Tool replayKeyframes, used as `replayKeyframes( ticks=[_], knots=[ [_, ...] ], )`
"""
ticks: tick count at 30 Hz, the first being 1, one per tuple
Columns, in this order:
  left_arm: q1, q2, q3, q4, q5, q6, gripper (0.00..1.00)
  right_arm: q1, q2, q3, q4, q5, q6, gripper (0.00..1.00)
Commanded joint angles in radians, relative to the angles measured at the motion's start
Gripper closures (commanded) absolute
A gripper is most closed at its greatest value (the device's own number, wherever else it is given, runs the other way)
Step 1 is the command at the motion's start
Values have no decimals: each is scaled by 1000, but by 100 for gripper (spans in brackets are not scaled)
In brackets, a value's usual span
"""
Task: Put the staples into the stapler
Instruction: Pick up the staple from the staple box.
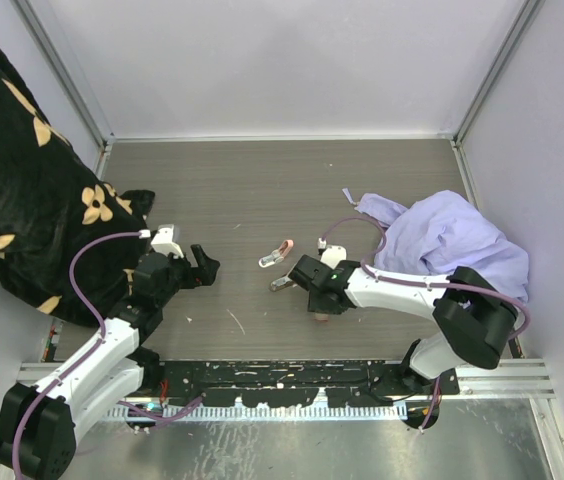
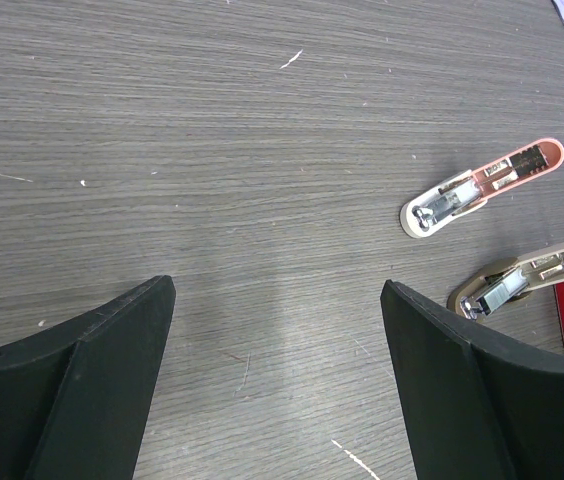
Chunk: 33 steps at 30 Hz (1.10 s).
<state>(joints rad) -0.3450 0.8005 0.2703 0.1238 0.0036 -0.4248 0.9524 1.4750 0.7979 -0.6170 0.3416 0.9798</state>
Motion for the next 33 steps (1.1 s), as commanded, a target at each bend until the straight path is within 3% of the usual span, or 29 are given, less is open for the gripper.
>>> replayKeyframes(
  ticks=[1,22,33],
  knots=[
    [0,-9,-1,71,-13,21,13,5,8,20,-3,37,23,63],
    [-1,-14,-4,68,-15,21,13,4,31,14,2,49,13,67],
    [0,-14,-3,69,-15,21,13,5,-47,39,-55,91,-34,69]
  ],
)
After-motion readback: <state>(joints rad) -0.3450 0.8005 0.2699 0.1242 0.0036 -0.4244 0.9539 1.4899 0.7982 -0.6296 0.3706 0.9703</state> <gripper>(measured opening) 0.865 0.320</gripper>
